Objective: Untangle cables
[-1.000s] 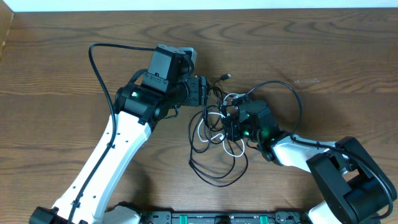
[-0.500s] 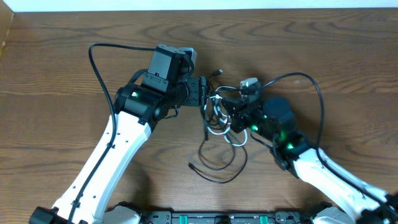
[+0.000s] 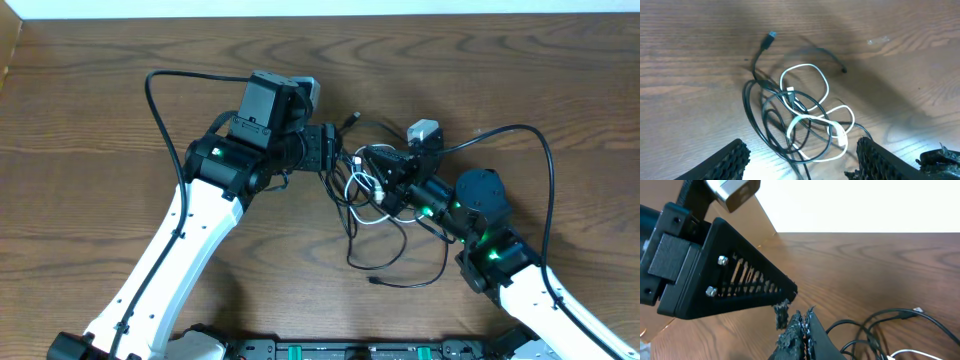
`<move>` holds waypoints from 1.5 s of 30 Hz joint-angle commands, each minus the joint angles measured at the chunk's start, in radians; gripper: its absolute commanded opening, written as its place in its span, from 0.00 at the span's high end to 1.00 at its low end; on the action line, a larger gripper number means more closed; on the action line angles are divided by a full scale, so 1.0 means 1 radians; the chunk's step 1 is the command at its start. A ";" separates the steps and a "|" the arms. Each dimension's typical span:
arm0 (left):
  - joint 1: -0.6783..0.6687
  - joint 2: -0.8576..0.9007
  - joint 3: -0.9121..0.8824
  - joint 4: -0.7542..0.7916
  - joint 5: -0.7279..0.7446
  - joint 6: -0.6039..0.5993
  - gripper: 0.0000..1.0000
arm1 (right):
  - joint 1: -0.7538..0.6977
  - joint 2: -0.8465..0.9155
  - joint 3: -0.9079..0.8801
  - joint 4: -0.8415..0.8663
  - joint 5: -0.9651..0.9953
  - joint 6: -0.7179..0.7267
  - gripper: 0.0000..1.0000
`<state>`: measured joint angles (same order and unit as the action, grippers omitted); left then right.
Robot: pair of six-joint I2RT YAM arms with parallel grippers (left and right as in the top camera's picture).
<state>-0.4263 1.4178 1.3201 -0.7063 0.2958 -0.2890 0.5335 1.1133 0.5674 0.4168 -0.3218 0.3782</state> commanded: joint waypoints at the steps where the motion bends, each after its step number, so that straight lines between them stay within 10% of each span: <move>1: -0.002 0.008 0.019 0.001 0.029 -0.001 0.30 | 0.001 -0.014 0.005 -0.002 -0.010 -0.010 0.99; 9: -0.002 0.008 0.019 0.007 0.029 -0.001 0.30 | 0.001 0.010 0.005 -0.214 0.069 -0.050 0.93; 17: -0.002 0.008 0.019 0.008 0.029 -0.001 0.30 | 0.004 0.154 0.005 -0.233 0.069 -0.048 0.20; 45: -0.002 0.077 0.019 0.008 0.026 -0.001 0.30 | 0.007 0.295 0.005 -0.287 0.299 0.049 0.15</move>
<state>-0.4271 1.4868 1.3201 -0.6991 0.3164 -0.2890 0.5335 1.4036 0.5674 0.1329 -0.0479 0.4137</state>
